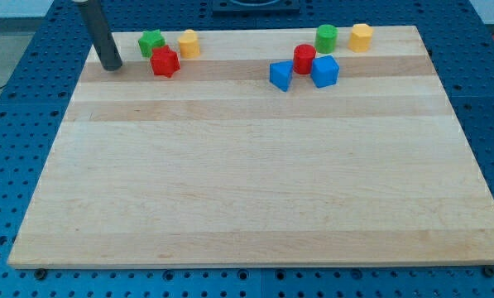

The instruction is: Put the red star parallel to triangle

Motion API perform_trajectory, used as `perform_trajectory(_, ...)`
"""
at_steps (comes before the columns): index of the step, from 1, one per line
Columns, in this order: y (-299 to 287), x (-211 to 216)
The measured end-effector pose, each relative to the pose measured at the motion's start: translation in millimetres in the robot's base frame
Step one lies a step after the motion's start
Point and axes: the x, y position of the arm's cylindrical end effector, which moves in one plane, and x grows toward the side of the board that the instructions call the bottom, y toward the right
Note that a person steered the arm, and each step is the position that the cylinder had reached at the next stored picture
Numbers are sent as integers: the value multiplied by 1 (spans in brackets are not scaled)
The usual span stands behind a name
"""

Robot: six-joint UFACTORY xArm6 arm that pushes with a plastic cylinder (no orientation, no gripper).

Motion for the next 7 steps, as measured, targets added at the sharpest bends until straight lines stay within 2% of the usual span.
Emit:
perform_trajectory(3, 49, -20)
perform_trajectory(6, 137, 18)
perform_trajectory(7, 125, 18)
